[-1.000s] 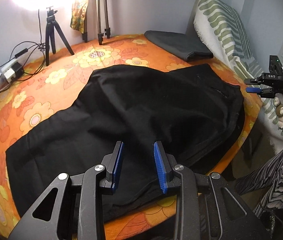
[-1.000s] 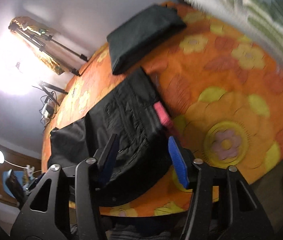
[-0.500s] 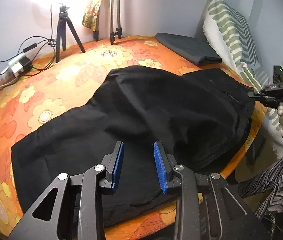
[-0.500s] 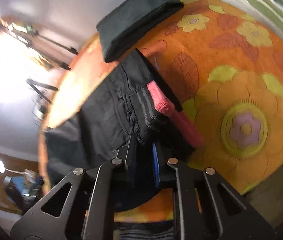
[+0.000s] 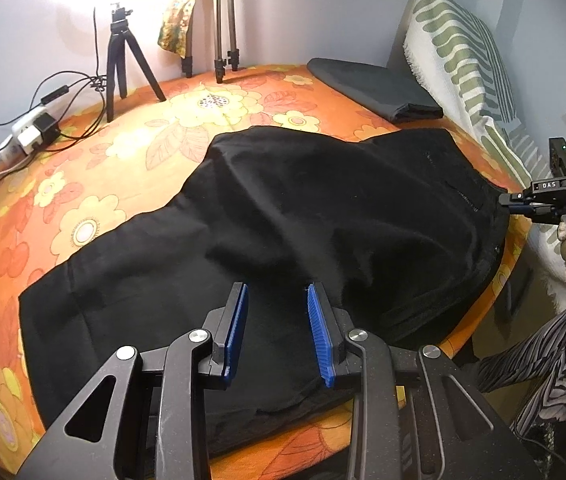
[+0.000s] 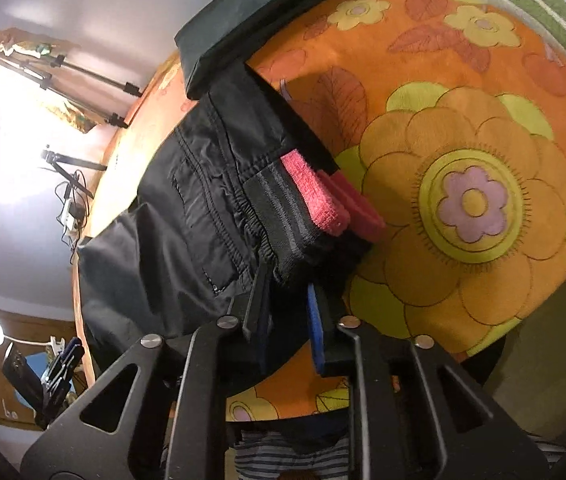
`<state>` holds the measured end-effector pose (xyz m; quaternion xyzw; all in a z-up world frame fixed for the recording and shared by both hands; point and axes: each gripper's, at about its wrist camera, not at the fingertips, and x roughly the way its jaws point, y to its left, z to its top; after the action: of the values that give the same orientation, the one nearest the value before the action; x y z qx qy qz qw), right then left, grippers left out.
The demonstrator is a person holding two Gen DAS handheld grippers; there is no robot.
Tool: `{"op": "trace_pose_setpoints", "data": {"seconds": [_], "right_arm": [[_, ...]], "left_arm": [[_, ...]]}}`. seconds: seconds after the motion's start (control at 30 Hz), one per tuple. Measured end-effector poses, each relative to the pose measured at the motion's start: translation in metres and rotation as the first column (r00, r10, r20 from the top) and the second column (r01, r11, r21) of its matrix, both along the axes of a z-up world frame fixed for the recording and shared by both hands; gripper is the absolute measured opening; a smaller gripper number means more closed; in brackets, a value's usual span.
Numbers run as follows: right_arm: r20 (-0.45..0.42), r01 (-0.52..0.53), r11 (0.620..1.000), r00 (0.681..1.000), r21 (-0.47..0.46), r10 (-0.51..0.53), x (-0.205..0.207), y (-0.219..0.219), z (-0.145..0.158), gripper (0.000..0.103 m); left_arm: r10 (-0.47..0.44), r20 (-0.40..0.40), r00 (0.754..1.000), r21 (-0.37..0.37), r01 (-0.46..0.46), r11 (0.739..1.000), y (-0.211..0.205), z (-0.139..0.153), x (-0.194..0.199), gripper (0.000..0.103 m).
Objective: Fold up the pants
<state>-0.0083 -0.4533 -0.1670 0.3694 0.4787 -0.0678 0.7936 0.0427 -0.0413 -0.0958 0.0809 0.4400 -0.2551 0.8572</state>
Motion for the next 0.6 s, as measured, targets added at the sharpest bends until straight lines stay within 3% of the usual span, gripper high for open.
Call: {"op": "trace_pose_setpoints", "data": {"seconds": [0.03,0.07,0.4,0.6], "right_arm": [[-0.003,0.020,0.999,1.000,-0.035,-0.020,-0.002,-0.002,0.003,0.051],[0.010,0.035,0.998,0.999,-0.048,-0.035,-0.006,-0.004,0.006,0.059],[-0.012,0.056,0.998,0.998,0.012,-0.056,0.002,-0.010,-0.011,0.059],[0.049,0.092,0.996,0.995,-0.018,-0.091,0.003,-0.001,-0.011,0.061]], "left_arm": [[0.001,0.001,1.000,-0.001,-0.001,1.000,0.000,0.000,0.000,0.029],[0.001,0.003,1.000,-0.002,-0.001,1.000,0.001,0.001,0.000,0.029],[0.013,-0.002,1.000,0.003,-0.013,1.000,0.007,-0.002,0.002,0.029],[0.060,-0.031,0.998,0.004,-0.060,0.998,0.025,-0.011,0.011,0.029]]}}
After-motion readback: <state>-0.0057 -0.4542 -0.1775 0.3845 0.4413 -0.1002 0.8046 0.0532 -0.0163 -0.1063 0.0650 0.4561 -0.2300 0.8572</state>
